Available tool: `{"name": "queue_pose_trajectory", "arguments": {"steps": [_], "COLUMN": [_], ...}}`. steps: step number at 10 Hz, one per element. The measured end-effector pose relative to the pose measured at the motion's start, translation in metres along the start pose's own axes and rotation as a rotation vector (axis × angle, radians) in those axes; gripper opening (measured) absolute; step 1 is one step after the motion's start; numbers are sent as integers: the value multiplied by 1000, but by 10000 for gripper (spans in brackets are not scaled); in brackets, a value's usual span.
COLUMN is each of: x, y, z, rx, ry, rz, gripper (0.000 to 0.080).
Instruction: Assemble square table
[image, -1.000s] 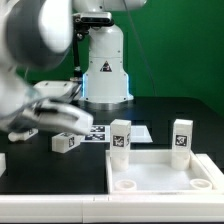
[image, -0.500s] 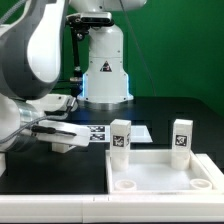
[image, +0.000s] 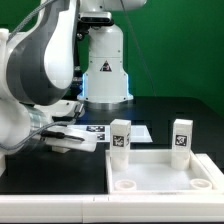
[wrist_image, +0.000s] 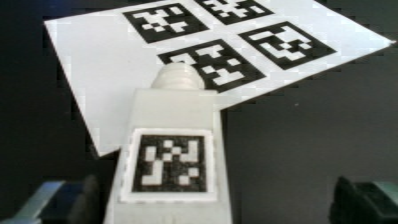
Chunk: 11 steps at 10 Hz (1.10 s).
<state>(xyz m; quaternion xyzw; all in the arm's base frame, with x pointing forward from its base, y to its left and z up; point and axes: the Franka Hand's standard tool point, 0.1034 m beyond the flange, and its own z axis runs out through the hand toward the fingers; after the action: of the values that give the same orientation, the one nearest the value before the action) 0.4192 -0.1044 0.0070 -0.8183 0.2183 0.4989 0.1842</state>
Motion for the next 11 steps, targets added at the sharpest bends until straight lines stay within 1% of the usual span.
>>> {"name": "queue_pose_trajectory", "arguments": {"steps": [1,2,3,4,5,6,8,9,10,11], "x": [0,1,1,1,-5,-14,-34,-40,-31,-31], "y": [0,0,0,0,-5,-11,-30,-36,-36,-36], "z": [1,1,1,1,-6,-20,-55,-62,-64,-65], "rx": [0,-1,-1,-1,-3,-4,-14,-19,-22,-24], "ry": [-1,-2,-2,-1,3,18,110,150,242,318], "rz": [0,0,0,0,-24,-64,-129,-136,-144,-145], "gripper": [533,533,396,282,282,282,282,282,282,284]}}
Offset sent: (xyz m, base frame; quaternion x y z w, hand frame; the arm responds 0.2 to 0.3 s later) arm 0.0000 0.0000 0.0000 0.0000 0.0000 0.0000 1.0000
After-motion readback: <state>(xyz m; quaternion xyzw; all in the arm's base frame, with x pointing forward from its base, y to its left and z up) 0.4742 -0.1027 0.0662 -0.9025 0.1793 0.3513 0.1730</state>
